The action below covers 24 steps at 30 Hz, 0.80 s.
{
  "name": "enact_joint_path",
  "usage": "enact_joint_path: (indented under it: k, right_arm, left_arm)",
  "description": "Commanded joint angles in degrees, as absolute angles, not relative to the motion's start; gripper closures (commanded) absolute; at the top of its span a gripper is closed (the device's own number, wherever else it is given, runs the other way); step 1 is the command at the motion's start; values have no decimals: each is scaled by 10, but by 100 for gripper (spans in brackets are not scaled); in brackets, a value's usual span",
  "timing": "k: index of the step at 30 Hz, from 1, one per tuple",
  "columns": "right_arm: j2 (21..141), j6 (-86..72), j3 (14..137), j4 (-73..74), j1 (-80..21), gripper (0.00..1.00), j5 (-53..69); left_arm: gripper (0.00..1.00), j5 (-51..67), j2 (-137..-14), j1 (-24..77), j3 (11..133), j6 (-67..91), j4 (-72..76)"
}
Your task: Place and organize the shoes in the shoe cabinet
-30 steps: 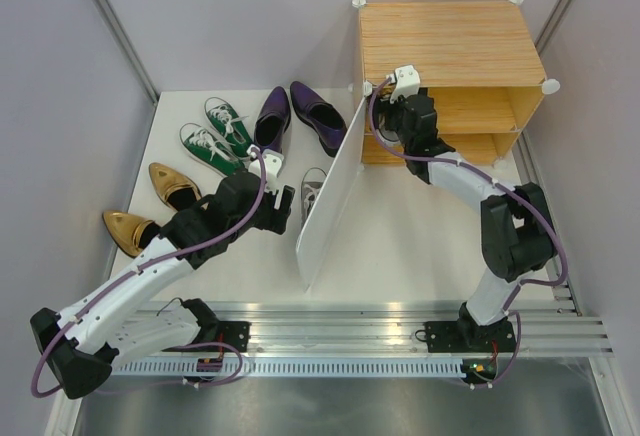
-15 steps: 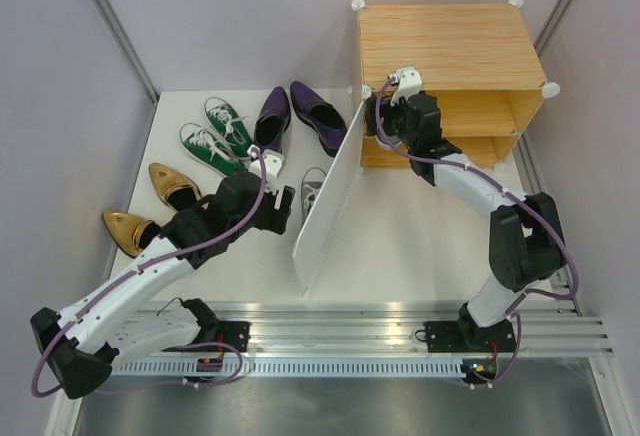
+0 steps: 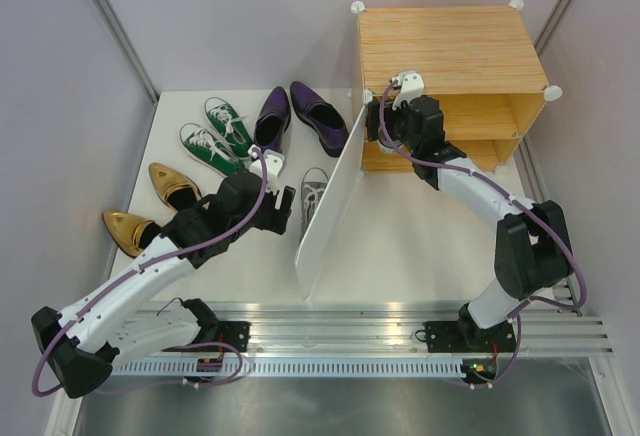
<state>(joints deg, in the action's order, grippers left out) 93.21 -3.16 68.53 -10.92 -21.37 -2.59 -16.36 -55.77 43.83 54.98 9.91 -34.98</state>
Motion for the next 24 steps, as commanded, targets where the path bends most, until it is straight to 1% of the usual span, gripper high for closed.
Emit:
enact_joint_path:
  k: [1,3,8,13,17,21,24]
  right_arm:
    - [860,10,665,-250,-217,2,-25]
    - [855,18,649,-278,-217,2,-32]
    - [839,8,636,-272,-217,2,-34]
    - [838,10,627,-276,-216,2,-11]
    - [846,14,564,-383,-217,2,-16]
    - [853,13,536,-405,-217,2,-26]
    - [840,6,547,-396,-216,2,-22]
  left_arm:
    - [16,-169,-560,439,548,82,-331]
    - [16,-170,-560,439,548,82,-331]
    - [16,-171,-563,439,548,82,-332]
    - [16,-171,-563,439,548,81,-332]
    - [16,-172,-562,438,548,81,-331]
    - [16,-171,-563,438,548,82,-331]
    - [16,-169,-564,438,548,82,-332]
